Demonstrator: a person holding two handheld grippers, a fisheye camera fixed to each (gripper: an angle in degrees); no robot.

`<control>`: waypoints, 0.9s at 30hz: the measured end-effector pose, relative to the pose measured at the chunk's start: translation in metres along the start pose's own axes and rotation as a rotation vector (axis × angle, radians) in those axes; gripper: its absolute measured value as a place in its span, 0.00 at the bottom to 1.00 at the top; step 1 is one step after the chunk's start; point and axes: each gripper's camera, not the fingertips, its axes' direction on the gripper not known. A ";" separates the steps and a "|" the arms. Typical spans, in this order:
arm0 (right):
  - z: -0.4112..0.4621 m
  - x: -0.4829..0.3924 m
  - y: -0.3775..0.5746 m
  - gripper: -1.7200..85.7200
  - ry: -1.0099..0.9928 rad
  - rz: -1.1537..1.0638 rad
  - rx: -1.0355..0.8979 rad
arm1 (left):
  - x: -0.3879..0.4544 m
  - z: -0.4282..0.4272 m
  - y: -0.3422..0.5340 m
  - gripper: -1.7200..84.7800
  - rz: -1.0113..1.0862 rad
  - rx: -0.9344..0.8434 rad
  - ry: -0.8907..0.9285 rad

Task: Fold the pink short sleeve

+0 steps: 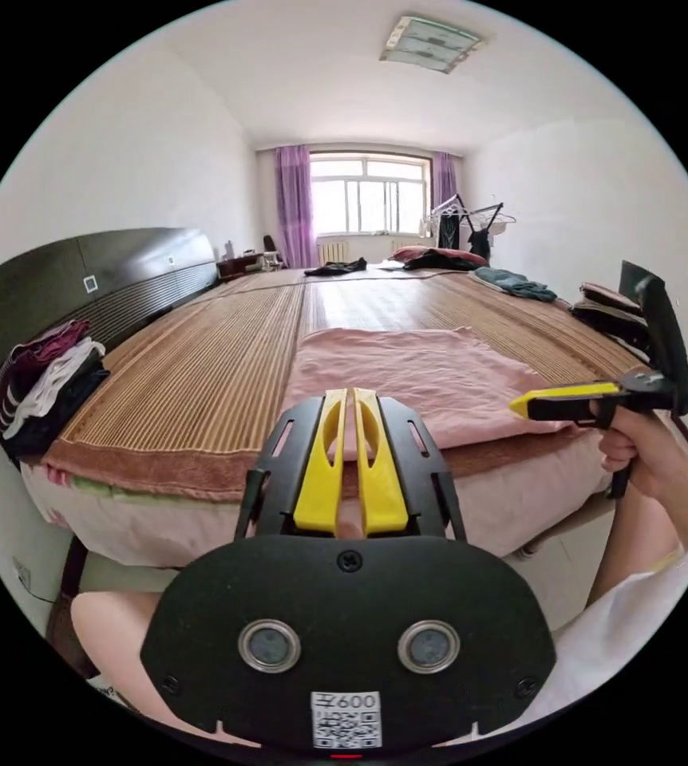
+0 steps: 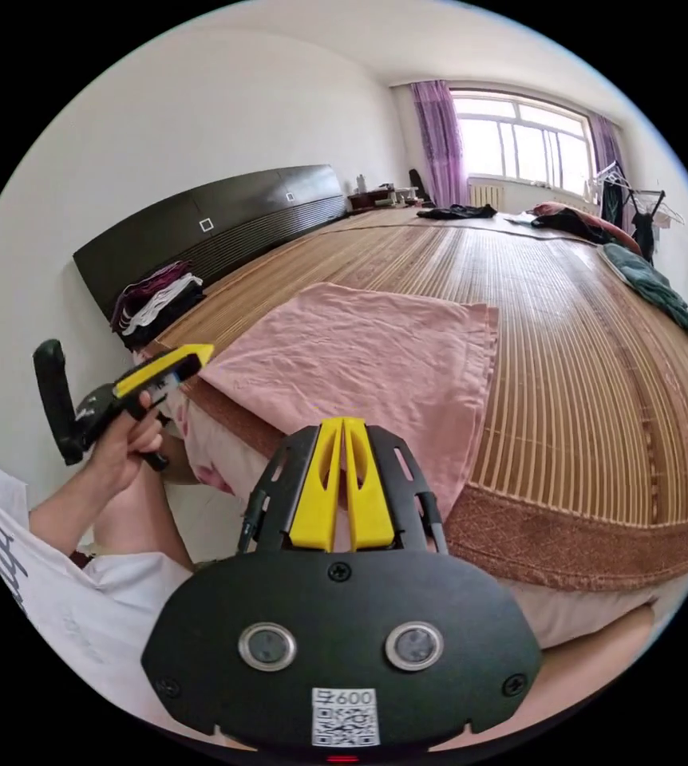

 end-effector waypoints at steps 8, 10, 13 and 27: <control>0.030 0.031 0.031 0.01 0.388 -0.117 0.005 | -0.108 -0.040 0.002 0.15 -0.077 -0.150 0.395; 0.037 0.047 0.032 0.01 0.421 -0.095 0.001 | -0.101 -0.047 0.009 0.16 -0.082 -0.117 0.433; 0.030 0.064 0.034 0.01 0.328 0.024 -0.010 | -0.083 -0.045 0.017 0.16 -0.126 -0.099 0.570; 0.084 -0.128 0.070 0.11 -0.115 -0.264 -0.003 | -0.045 -0.052 -0.023 0.16 -0.095 -0.090 0.612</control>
